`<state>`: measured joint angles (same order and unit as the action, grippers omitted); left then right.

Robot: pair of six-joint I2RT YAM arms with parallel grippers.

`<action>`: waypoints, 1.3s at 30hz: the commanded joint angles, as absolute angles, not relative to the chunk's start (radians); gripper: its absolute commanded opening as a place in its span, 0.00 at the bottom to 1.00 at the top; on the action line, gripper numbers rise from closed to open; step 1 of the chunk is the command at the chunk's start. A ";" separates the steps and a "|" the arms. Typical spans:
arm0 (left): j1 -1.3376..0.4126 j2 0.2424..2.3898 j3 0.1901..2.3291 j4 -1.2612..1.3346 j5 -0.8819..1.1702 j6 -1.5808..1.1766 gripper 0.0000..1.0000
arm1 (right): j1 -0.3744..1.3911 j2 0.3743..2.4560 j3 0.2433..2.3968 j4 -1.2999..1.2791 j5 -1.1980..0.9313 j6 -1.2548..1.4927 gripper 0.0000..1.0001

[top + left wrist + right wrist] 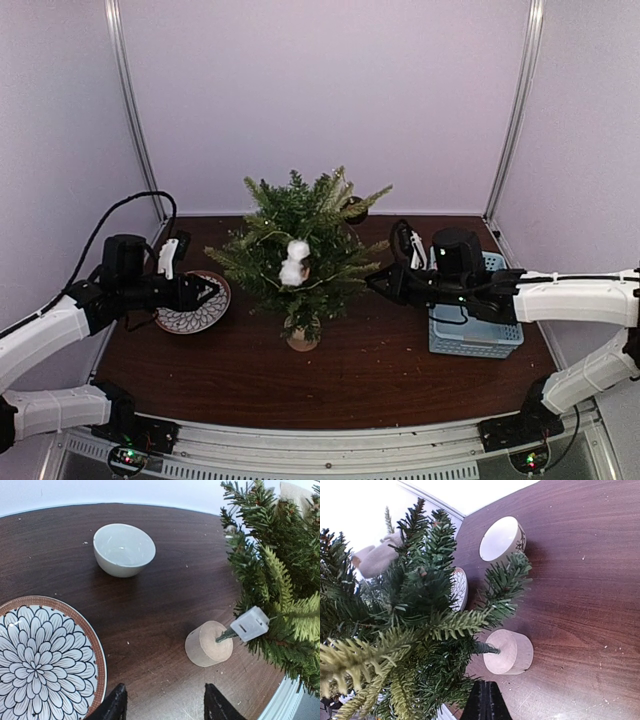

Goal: Decorate the small christmas tree

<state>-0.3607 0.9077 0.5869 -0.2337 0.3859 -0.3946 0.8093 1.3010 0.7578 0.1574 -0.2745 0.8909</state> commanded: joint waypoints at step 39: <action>-0.354 0.838 0.534 -0.145 0.586 -0.232 0.53 | 0.554 1.790 1.267 0.082 -0.788 0.628 0.00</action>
